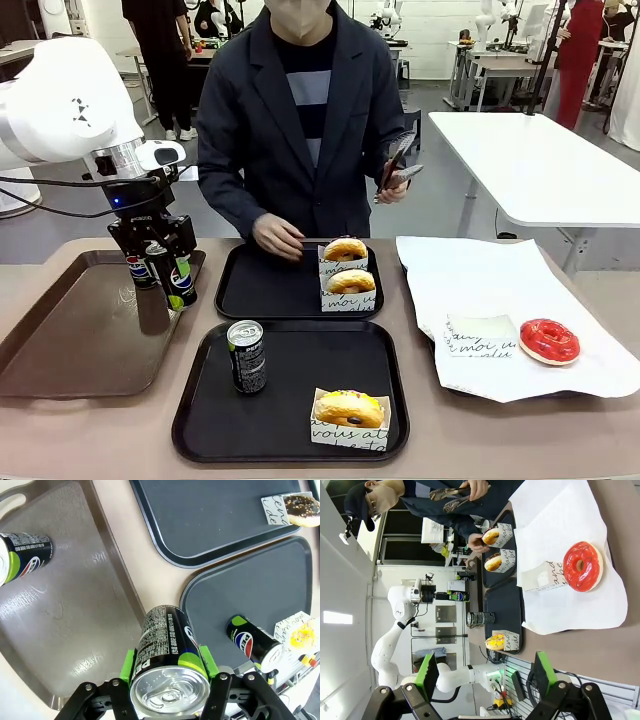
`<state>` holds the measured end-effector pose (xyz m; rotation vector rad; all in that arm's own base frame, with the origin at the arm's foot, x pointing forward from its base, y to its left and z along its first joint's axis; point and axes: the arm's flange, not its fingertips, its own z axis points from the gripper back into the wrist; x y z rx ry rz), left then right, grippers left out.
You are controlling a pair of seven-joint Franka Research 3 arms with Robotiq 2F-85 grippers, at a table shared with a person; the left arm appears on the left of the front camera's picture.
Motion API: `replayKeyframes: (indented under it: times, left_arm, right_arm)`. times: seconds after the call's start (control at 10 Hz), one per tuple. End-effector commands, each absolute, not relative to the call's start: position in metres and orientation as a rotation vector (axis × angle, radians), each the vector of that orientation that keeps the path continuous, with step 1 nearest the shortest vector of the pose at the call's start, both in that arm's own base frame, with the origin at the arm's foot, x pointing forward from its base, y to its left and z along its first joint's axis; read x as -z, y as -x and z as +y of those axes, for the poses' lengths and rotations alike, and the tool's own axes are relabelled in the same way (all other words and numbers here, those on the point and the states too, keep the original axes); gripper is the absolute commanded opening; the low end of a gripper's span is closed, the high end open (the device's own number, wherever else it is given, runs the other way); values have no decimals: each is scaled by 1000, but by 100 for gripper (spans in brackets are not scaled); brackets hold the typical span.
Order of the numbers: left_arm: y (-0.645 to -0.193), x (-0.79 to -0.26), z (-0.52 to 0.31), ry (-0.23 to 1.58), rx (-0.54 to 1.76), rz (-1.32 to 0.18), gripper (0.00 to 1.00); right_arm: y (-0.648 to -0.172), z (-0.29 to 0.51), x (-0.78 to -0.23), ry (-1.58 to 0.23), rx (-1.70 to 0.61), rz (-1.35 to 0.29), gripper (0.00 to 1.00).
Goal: Set up donuts and drinks on trays.
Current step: Pick up one Pepsi coke from the Handle tray and place it on the Flat Tray without a Pepsi coke.
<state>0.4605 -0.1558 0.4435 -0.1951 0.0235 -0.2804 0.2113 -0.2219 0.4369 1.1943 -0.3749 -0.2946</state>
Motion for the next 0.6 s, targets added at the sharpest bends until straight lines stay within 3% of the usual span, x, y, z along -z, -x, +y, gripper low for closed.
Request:
replayKeyframes:
  times: [0.0,0.5]
  left_arm:
    - [-460,-447,-155,201,277,19,59]
    - [-494,-472,-183,205,324,-60,59]
  right_arm:
    - [-212,-222,-436,-1207,282,-386,100]
    - [-212,-222,-436,-1207,282,-386,100]
